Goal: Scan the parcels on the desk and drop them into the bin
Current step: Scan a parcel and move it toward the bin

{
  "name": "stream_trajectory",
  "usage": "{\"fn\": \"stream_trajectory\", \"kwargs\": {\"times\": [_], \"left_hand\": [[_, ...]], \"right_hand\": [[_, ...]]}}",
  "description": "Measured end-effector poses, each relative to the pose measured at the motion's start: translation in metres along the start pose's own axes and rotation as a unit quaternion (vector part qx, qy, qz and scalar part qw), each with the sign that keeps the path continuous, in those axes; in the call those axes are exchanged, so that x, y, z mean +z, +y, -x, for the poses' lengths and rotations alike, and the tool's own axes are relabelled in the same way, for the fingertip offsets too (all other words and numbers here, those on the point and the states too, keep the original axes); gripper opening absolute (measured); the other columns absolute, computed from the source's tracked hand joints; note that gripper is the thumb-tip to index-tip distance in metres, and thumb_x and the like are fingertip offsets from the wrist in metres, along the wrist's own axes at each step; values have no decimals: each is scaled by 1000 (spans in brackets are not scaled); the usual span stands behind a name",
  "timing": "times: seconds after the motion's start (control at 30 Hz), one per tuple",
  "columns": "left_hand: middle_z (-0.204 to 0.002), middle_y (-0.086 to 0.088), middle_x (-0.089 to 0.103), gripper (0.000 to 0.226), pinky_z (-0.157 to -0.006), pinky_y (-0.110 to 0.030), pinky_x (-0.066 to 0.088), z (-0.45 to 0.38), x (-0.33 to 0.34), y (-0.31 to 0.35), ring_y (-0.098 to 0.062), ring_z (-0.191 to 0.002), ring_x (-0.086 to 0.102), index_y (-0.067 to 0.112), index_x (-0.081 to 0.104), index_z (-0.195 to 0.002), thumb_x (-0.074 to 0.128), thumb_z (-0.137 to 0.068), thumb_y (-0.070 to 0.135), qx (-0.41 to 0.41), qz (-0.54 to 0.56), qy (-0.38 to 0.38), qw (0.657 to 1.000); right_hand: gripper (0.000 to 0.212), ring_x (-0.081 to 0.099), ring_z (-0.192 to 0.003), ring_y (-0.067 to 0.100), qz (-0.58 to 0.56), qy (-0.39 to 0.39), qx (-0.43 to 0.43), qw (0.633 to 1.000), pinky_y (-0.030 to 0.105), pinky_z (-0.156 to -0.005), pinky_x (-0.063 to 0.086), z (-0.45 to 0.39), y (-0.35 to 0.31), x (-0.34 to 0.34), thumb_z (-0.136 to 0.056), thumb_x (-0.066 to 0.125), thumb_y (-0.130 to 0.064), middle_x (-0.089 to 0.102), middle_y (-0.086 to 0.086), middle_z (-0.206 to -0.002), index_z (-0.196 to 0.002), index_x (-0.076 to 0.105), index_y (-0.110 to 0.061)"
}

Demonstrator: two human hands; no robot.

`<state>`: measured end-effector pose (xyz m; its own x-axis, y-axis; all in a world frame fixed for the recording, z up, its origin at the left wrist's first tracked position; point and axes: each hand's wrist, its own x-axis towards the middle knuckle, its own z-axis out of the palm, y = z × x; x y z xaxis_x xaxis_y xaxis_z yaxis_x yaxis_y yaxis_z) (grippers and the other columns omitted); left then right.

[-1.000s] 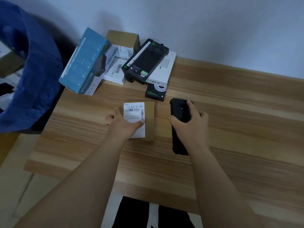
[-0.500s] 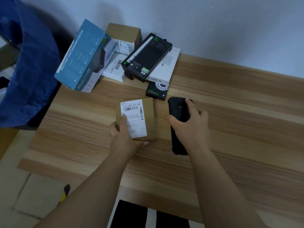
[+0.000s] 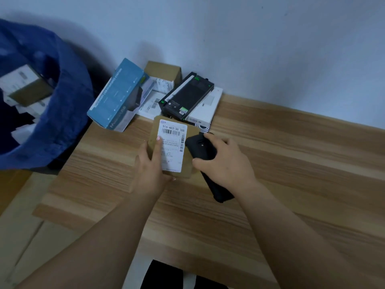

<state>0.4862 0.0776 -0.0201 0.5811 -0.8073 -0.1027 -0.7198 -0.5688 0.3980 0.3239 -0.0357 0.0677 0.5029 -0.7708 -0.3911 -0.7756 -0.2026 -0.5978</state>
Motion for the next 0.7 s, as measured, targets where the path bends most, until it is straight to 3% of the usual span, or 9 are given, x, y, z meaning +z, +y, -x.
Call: {"fn": "stream_trajectory", "kwargs": {"times": [0.1, 0.23, 0.37, 0.53, 0.7], "left_hand": [[-157, -15, 6, 126, -109, -52, 39, -4, -31, 6, -33, -140, 24, 26, 0, -158, 89, -69, 28, 39, -37, 22, 998], [-158, -15, 3, 125, -114, -49, 32, -5, -73, 21, -34, -141, 19, 28, -4, -157, 87, -71, 34, 53, -74, 31, 995], [-156, -15, 8, 126, -111, -49, 35, -1, -109, 35, -35, -138, 23, 27, -2, -158, 88, -69, 36, 56, -92, 47, 993], [-155, -13, 7, 121, -109, -49, 35, 7, -138, 53, -34, -139, 21, 28, -3, -157, 85, -74, 36, 67, -109, 74, 989], [-156, -9, 6, 120, -108, -48, 36, 23, -152, 66, -30, -141, 18, 31, -5, -157, 83, -76, 37, 64, -130, 98, 985]], "right_hand": [[76, 55, -110, 25, 68, -4, -46, 997, 37, -87, 51, 11, -18, -30, -82, 63, -56, 40, -3, -136, -150, 31, -48], [74, 53, -104, 24, 128, 3, -95, 987, 35, -86, 48, 31, -45, -69, -83, 63, -55, 43, -2, -126, -149, 33, -45], [70, 54, -116, 27, 164, 14, -130, 978, 37, -94, 49, 55, -62, -94, -81, 65, -54, 47, 1, -135, -146, 40, -44], [61, 47, -96, 21, 184, 23, -161, 969, 32, -79, 44, 84, -73, -111, -84, 63, -50, 43, -2, -121, -142, 45, -43], [59, 47, -98, 23, 193, 34, -177, 965, 33, -78, 42, 103, -75, -124, -85, 63, -49, 43, -1, -119, -141, 46, -41]]}}
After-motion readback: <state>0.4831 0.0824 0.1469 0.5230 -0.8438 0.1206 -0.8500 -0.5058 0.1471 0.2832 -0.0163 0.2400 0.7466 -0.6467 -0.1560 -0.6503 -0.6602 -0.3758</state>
